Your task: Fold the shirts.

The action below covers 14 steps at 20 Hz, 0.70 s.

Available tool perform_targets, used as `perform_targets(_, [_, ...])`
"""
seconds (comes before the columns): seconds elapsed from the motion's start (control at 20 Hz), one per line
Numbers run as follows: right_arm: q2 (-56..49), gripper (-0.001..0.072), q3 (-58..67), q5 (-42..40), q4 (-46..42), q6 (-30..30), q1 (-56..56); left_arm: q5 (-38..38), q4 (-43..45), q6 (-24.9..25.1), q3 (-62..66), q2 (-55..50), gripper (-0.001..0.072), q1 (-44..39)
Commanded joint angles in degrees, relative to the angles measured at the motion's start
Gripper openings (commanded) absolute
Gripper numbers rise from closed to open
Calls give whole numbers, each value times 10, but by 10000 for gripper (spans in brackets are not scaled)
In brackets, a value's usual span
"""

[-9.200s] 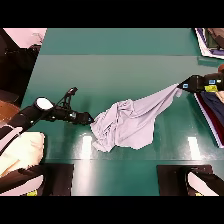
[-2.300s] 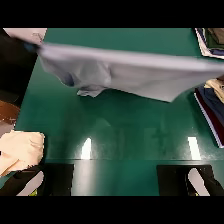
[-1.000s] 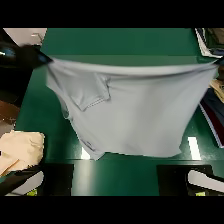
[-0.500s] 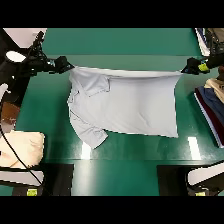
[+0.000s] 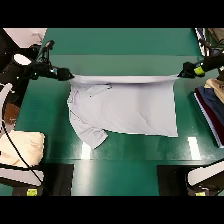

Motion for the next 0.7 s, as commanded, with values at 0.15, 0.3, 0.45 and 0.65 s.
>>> perform_targets(0.15, [74,12,-180,-68,2,0,8,-53,144,-24,-3,-1,22,0])
perform_targets(0.3, [97,13,-239,-99,2,0,20,-61,144,-23,-3,-1,22,0])
perform_targets(0.45, [99,13,-265,-86,1,0,34,-106,153,-23,-3,-1,22,0])
perform_targets(0.65, [100,17,-262,-76,2,0,37,-132,158,-54,-3,-1,35,0])
